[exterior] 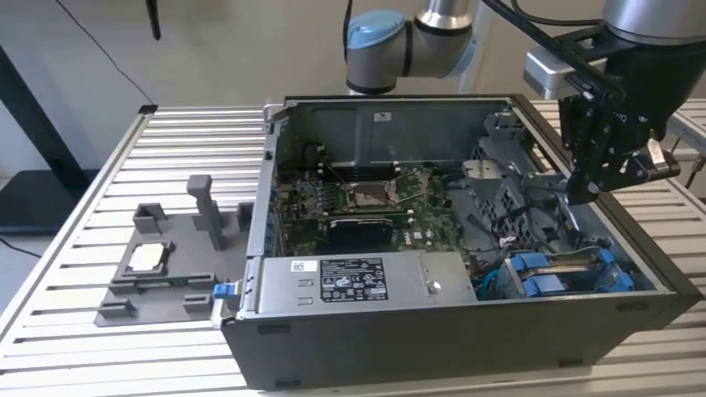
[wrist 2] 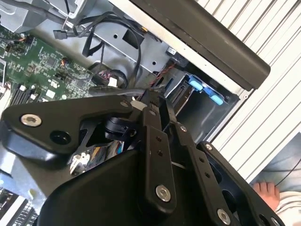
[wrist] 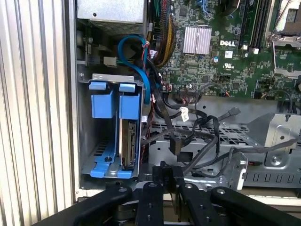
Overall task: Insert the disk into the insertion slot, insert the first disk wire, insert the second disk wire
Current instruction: 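Insert the first disk wire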
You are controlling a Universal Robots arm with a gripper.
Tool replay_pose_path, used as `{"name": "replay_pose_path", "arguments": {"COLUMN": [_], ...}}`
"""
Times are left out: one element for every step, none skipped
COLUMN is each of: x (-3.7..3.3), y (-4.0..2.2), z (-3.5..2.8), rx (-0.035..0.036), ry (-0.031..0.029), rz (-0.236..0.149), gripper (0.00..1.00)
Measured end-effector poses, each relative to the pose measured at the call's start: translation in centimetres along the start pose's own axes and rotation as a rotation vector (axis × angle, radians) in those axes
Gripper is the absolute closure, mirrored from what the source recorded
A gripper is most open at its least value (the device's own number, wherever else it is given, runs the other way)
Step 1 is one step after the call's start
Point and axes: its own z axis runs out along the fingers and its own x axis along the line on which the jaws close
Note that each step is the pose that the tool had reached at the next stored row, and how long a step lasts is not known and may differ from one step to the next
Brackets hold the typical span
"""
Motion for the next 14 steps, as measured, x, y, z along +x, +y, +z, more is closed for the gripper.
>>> {"name": "replay_pose_path", "arguments": {"x": [0.00, 0.00, 0.00, 0.01, 0.01, 0.01, 0.02, 0.03, 0.03, 0.06, 0.10, 0.14, 0.19, 0.25], "y": [0.00, -0.01, -0.04, -0.06, -0.09, -0.14, -0.21, -0.28, -0.37, -0.50, -0.64, -0.79, -0.94, -1.04], "z": [0.00, 0.00, 0.01, 0.01, 0.03, 0.05, 0.07, 0.12, 0.17, 0.23, 0.30, 0.38, 0.47, 0.54], "rx": [0.0000, -0.0001, -0.0003, -0.0012, -0.0044, -0.0113, -0.0174, -0.0224, -0.0265, -0.0310, -0.0352, -0.0399, -0.0450, -0.0510], "ry": [0.0000, -0.0001, -0.0002, 0.0005, 0.0022, 0.0047, 0.0057, 0.0059, 0.0057, 0.0055, 0.0053, 0.0050, 0.0047, 0.0046], "rz": [0.000, 0.000, 0.000, 0.000, -0.001, -0.001, -0.001, -0.001, -0.001, 0.000, 0.000, 0.000, 0.000, 0.000], "gripper": [0.80, 0.80, 0.80, 0.80, 0.80, 0.80, 0.80, 0.80, 0.80, 0.80, 0.80, 0.80, 0.80, 0.80]}}
